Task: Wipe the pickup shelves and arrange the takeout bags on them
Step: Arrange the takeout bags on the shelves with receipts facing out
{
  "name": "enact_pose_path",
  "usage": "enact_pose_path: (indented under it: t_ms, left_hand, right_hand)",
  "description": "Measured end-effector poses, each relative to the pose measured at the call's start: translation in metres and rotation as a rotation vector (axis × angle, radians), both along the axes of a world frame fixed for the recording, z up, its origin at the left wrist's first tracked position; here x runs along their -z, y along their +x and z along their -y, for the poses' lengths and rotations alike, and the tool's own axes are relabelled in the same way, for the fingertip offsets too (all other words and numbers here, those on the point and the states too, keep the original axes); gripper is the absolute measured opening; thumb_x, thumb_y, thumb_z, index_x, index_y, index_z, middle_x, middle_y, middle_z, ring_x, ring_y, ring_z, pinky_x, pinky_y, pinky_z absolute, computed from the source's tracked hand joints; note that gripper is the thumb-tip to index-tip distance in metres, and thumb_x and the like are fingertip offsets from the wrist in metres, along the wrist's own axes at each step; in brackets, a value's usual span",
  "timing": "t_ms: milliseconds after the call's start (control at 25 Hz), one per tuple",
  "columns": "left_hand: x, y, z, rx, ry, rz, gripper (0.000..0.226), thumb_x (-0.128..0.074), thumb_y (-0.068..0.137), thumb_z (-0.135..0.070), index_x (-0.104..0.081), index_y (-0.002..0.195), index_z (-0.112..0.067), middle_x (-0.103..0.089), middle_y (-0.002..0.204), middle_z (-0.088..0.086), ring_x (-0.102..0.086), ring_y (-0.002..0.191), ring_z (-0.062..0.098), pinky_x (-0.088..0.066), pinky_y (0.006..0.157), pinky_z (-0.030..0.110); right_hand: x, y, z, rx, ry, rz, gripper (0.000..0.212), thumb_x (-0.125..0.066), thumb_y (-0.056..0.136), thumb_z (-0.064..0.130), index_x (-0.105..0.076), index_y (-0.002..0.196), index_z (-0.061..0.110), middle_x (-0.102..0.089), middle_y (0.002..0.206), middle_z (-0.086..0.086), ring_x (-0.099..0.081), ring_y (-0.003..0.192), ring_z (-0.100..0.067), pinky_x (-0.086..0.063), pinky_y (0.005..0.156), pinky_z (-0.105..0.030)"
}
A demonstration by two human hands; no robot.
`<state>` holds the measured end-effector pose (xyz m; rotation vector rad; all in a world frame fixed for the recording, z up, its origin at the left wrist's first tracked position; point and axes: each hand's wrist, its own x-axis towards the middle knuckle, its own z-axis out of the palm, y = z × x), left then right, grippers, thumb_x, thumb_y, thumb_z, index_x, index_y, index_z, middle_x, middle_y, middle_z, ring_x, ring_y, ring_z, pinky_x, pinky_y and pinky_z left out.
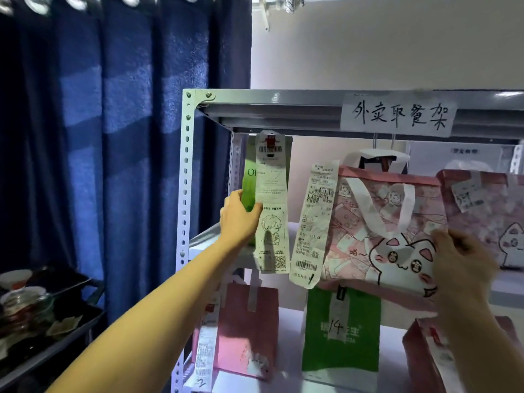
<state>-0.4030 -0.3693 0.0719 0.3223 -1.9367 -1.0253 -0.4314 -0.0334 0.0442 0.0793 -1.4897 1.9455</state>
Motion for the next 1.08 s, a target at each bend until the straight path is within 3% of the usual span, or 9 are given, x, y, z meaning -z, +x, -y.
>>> enact_pose_path:
  t_ms: [160,280,360,560,720,800,920,1080]
  left_hand:
    - [-0.018,-0.029,0.008,0.03,0.077,-0.003,0.067,-0.068,0.086,-0.043,-0.042,0.139,-0.012,-0.054,0.139,0.008,-0.053,0.124,0.03,-0.044,0.104,0.049]
    - [-0.023,-0.042,0.013,-0.004,0.113,0.012,0.064,-0.07,0.084,-0.043,-0.046,0.133,-0.011,-0.058,0.131,0.008,-0.058,0.116,0.027,-0.049,0.099,0.047]
    - [-0.021,-0.049,0.017,0.001,0.168,-0.024,0.061,-0.071,0.084,-0.043,-0.05,0.13,-0.011,-0.061,0.127,0.007,-0.059,0.112,0.024,-0.05,0.098,0.045]
    - [-0.025,-0.053,0.028,0.186,0.349,-0.15,0.08,-0.078,0.079,-0.046,-0.043,0.145,-0.016,-0.055,0.141,0.004,-0.055,0.126,0.024,-0.045,0.107,0.046]
    - [-0.037,-0.056,0.035,0.239,0.316,-0.188,0.056,-0.077,0.082,-0.038,-0.058,0.132,-0.021,-0.067,0.125,0.001,-0.063,0.11,0.017,-0.052,0.1,0.044]
    - [-0.038,-0.059,0.04,0.22,0.341,-0.199,0.046,-0.075,0.084,-0.035,-0.062,0.127,-0.023,-0.067,0.124,0.002,-0.063,0.113,0.022,-0.051,0.1,0.048]
    - [-0.043,-0.061,0.045,0.236,0.366,-0.193,0.05,-0.077,0.084,-0.034,-0.062,0.13,-0.02,-0.064,0.131,0.006,-0.059,0.122,0.027,-0.049,0.103,0.049]
    - [-0.05,-0.068,0.05,0.24,0.345,-0.238,0.03,-0.078,0.083,-0.025,-0.072,0.111,-0.018,-0.073,0.112,0.002,-0.067,0.109,0.024,-0.052,0.098,0.049]
  right_hand:
    - [-0.01,-0.024,-0.007,-0.02,0.005,0.028,0.015,-0.066,0.093,0.038,-0.071,0.103,0.029,-0.072,0.082,0.004,-0.069,0.051,-0.013,-0.052,0.039,-0.023]
    - [-0.02,-0.033,-0.01,-0.012,0.014,-0.018,0.017,-0.065,0.093,0.038,-0.073,0.104,0.027,-0.073,0.087,0.001,-0.068,0.061,-0.017,-0.056,0.058,-0.029]
    - [-0.025,-0.033,-0.01,-0.008,0.009,-0.078,0.017,-0.065,0.093,0.038,-0.073,0.102,0.027,-0.072,0.088,0.004,-0.067,0.069,-0.014,-0.055,0.063,-0.027]
    - [-0.021,-0.034,0.006,-0.02,0.04,-0.126,0.008,-0.063,0.097,0.032,-0.066,0.09,0.03,-0.067,0.081,0.01,-0.063,0.051,0.006,-0.046,0.038,-0.014]
    - [-0.02,-0.038,0.016,-0.021,0.044,-0.145,0.006,-0.062,0.098,0.032,-0.065,0.096,0.029,-0.067,0.082,0.01,-0.064,0.053,0.002,-0.044,0.038,-0.012]
    - [-0.019,-0.039,0.019,-0.019,0.05,-0.143,0.005,-0.062,0.098,0.034,-0.065,0.095,0.032,-0.068,0.085,0.01,-0.063,0.055,0.0,-0.046,0.041,-0.014]
    - [-0.016,-0.042,0.021,-0.024,0.041,-0.122,0.009,-0.063,0.097,0.034,-0.065,0.089,0.032,-0.068,0.084,0.009,-0.066,0.053,-0.002,-0.049,0.037,-0.017]
    - [-0.013,-0.045,0.021,-0.017,0.036,-0.125,0.003,-0.064,0.097,0.033,-0.067,0.097,0.031,-0.069,0.086,0.01,-0.064,0.064,-0.002,-0.048,0.045,-0.015]
